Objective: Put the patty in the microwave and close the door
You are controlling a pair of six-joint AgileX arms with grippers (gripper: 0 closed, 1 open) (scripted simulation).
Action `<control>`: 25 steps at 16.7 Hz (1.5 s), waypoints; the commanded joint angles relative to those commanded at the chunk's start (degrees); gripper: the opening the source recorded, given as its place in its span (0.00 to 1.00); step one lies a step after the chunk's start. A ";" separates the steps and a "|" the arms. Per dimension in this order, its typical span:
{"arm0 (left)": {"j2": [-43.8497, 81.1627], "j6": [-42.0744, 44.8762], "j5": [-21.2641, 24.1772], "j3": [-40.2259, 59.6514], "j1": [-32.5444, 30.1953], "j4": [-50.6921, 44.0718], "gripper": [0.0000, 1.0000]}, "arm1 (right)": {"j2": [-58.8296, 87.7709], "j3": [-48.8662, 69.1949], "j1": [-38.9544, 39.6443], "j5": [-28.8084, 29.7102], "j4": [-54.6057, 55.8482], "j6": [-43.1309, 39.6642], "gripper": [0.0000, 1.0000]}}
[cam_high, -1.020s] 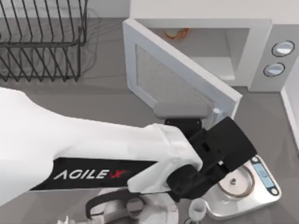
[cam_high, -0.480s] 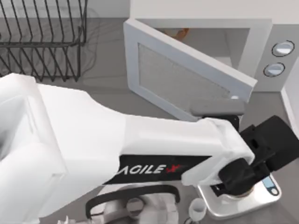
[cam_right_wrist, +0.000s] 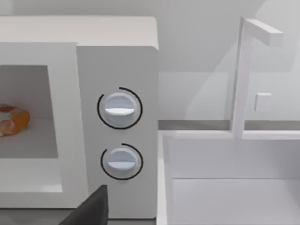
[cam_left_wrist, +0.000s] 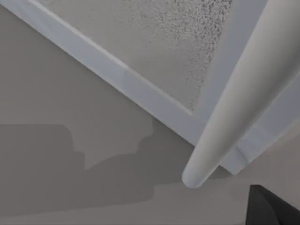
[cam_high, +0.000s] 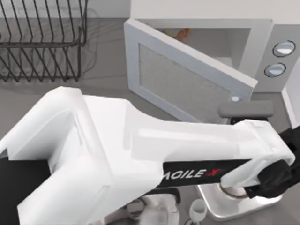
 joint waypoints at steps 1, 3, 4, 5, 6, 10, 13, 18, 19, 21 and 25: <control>0.00 0.00 0.00 0.00 0.00 0.00 0.00 | 0.00 0.00 0.00 0.00 0.00 0.00 1.00; -0.25 0.04 0.04 0.03 0.33 0.33 0.00 | 0.00 0.00 0.00 0.00 0.00 0.00 1.00; -0.25 0.12 -0.27 0.75 0.41 1.06 0.00 | 0.00 0.00 0.00 0.00 0.00 0.00 1.00; -0.16 0.35 -0.78 2.06 0.60 2.40 0.00 | 0.00 0.00 0.00 0.00 0.00 0.00 1.00; 0.01 0.82 -1.39 3.94 1.00 4.32 0.00 | 0.00 0.00 0.00 0.00 0.00 0.00 1.00; 2.25 4.98 -2.49 12.01 5.24 10.92 0.00 | 0.00 0.00 0.00 0.00 0.00 0.00 1.00; 5.88 9.35 0.24 14.54 9.20 10.14 0.00 | 0.00 0.00 0.00 0.00 0.00 0.00 1.00; 9.52 12.60 4.87 13.38 11.02 4.30 0.00 | 0.00 0.00 0.00 0.00 0.00 0.00 1.00; 9.52 12.60 4.87 13.38 11.02 4.30 0.00 | 0.00 0.00 0.00 0.00 0.00 0.00 1.00; 9.15 11.98 5.49 14.65 9.59 5.79 0.00 | 0.00 0.00 0.00 0.00 0.00 0.00 1.00; 12.18 13.06 6.19 18.85 10.86 4.53 0.00 | 0.00 0.00 0.00 0.00 0.00 0.00 1.00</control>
